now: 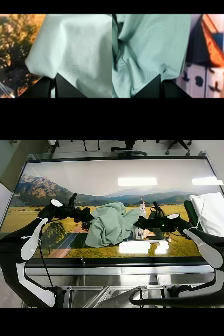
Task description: Fold the shirts.
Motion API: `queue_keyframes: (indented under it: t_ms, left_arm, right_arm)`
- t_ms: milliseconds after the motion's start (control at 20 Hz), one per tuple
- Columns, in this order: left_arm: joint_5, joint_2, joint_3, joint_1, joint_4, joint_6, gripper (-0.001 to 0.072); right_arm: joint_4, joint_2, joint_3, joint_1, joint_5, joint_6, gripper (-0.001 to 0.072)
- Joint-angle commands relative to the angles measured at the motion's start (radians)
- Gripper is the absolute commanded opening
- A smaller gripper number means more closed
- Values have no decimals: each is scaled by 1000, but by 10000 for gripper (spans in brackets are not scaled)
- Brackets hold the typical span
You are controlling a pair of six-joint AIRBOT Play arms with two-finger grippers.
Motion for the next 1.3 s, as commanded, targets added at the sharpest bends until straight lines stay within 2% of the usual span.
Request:
queue_keyframes:
  t_ms: [0,200,500,750,900,1100,1250]
  left_arm:
    - [-31,32,67,29,-8,9,10]
    - [-44,202,97,92,-8,9,9]
    - [-148,508,98,185,-11,10,9]
    - [-127,900,109,291,-17,39,10]
    - [-121,1061,191,285,-17,56,10]
    - [19,1093,307,185,-11,100,10]
    - [25,968,355,90,-8,107,10]
  right_arm:
    - [25,21,100,-6,59,-23,22]
    - [21,148,220,-53,155,-8,22]
    - [16,427,274,-149,166,3,22]
    - [14,695,497,-302,166,-58,21]
    - [15,780,617,-330,166,-131,22]
    - [10,780,655,-330,226,-149,22]
    - [12,683,651,-330,359,-141,22]
